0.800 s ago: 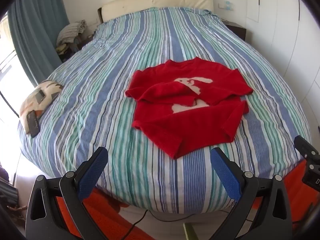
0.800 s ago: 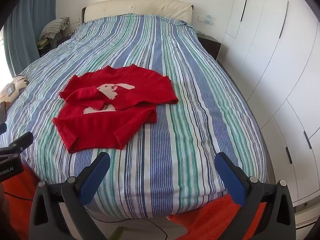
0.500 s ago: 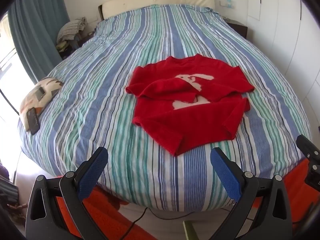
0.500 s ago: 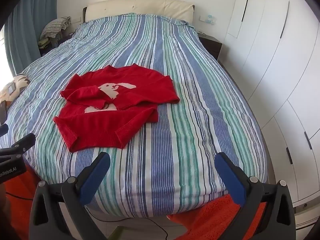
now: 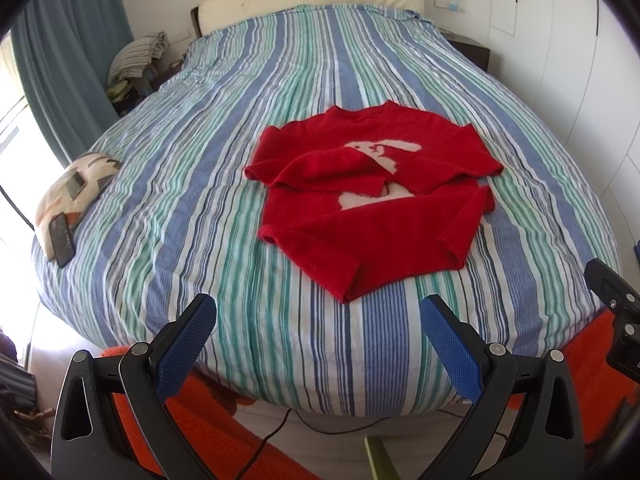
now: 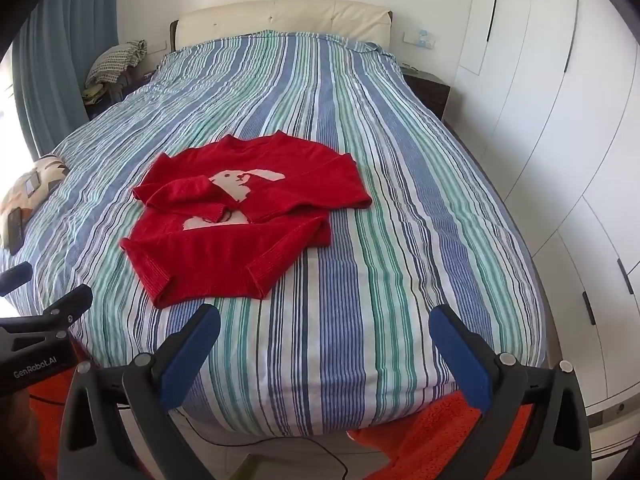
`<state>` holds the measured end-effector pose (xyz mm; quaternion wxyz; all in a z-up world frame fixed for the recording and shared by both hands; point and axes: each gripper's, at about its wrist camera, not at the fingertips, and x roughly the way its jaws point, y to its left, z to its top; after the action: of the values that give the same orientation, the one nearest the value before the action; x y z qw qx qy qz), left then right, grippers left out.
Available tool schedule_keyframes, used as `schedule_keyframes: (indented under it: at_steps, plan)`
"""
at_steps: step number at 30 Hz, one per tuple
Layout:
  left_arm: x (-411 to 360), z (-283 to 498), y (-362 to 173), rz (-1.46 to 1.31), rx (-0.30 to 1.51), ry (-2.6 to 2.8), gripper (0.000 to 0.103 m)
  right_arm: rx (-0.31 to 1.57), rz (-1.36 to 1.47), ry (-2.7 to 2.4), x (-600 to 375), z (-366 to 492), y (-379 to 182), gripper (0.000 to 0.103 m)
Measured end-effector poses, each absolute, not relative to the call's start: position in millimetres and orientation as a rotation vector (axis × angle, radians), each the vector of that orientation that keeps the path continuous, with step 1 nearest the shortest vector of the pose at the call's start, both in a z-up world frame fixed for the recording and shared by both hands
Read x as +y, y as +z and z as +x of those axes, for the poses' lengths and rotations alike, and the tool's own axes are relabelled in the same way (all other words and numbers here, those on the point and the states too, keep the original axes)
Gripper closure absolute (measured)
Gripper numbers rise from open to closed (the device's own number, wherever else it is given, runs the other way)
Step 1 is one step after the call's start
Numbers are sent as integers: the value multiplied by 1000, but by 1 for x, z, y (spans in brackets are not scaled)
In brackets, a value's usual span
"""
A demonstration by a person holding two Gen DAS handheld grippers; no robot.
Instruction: Fold small clothes
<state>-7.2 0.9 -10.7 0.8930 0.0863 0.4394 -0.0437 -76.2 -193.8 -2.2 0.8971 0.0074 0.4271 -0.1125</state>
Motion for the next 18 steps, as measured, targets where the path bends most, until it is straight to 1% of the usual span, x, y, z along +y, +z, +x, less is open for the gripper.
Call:
schedule_keyframes:
  at_steps: [18]
  plan:
    - [-3, -9, -9, 183, 909, -107, 1, 899, 20, -213, -187, -77, -6, 0]
